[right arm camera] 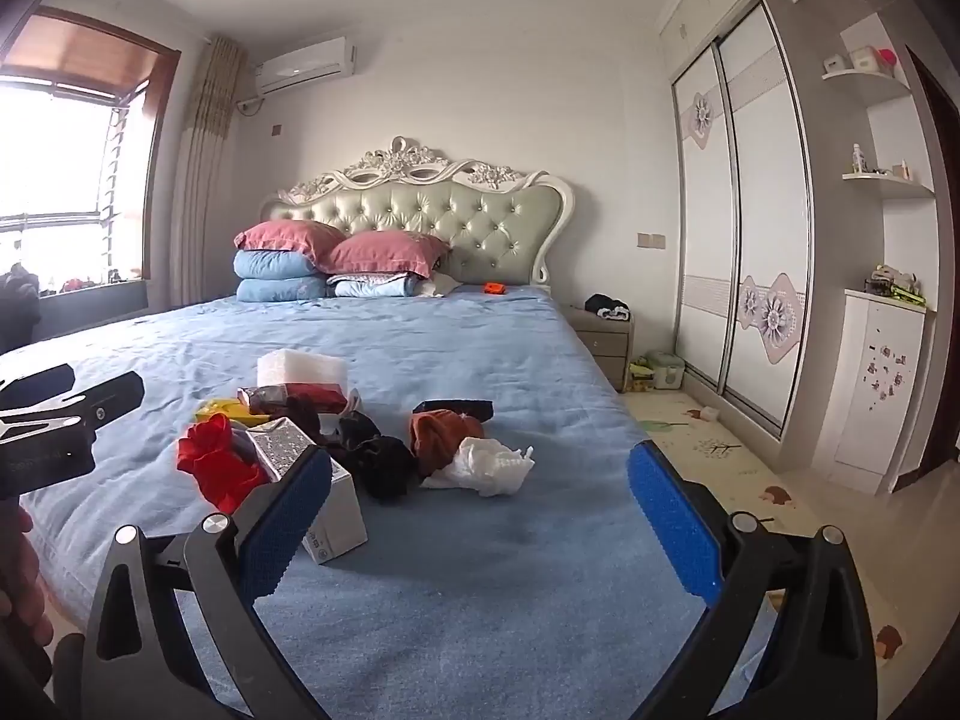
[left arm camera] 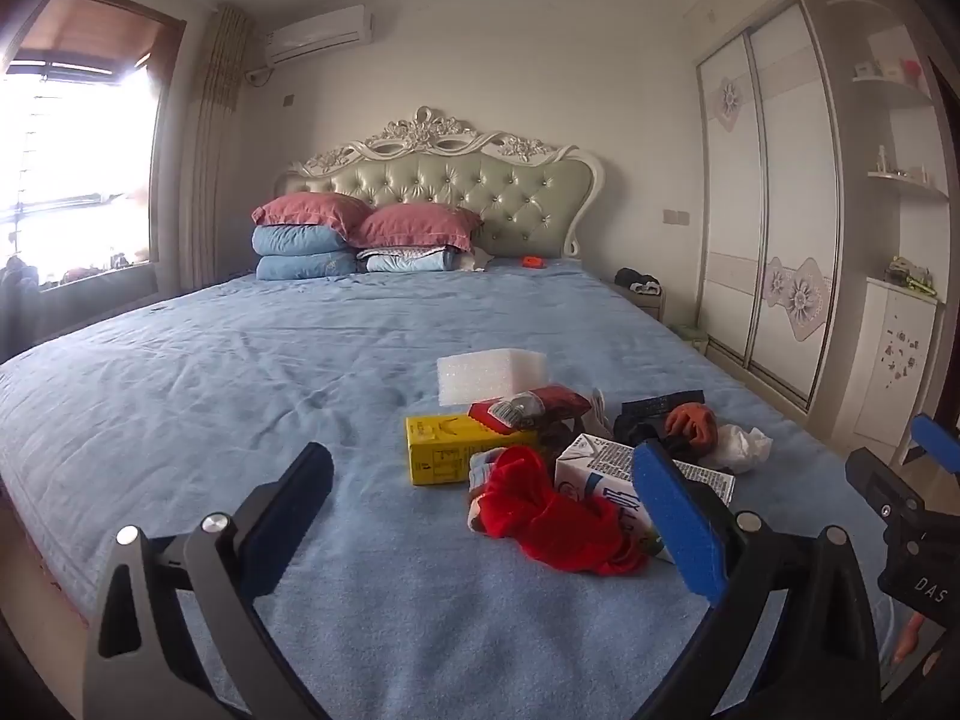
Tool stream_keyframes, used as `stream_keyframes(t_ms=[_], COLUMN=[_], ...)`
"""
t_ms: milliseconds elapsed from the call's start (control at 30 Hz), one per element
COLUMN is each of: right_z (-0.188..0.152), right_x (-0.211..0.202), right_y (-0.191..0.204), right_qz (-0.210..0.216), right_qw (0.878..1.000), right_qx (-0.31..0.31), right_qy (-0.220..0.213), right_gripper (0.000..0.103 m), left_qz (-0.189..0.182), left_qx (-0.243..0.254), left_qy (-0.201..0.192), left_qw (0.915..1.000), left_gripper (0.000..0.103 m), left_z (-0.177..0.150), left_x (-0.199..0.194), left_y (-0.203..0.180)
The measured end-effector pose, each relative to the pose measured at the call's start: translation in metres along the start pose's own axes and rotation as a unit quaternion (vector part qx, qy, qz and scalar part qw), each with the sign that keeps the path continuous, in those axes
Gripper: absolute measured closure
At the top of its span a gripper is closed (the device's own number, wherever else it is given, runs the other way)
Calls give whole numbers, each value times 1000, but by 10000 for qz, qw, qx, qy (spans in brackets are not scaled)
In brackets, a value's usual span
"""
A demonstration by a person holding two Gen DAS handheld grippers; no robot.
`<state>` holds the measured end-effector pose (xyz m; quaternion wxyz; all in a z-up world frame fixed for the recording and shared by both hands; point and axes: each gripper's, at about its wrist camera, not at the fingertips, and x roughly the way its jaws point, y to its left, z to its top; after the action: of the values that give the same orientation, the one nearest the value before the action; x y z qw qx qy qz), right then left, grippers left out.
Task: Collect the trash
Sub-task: 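Move both tools toward the pile of items on the bed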
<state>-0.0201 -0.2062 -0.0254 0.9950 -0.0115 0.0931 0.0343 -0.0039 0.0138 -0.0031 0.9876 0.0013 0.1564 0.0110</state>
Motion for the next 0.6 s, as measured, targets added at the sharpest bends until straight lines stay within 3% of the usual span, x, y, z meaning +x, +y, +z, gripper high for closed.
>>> stream_keyframes(t_ms=[167, 467, 600], right_z=[5, 6, 5], right_x=[-5, -5, -2], right_y=[1, 2, -3], right_qz=[130, -44, 79], right_qw=[9999, 10000, 9998], right_qx=[57, 34, 158], right_qy=[-99, -71, 51], right_gripper=[8, 8, 8], left_qz=[-270, -294, -278], left_qx=[112, 155, 134], left_qy=[146, 90, 104], left_qw=[9995, 9994, 9995], left_gripper=[4, 3, 3], left_z=[-1, -2, -2], left_x=[2, -1, -1], left_y=[-9, -14, -12])
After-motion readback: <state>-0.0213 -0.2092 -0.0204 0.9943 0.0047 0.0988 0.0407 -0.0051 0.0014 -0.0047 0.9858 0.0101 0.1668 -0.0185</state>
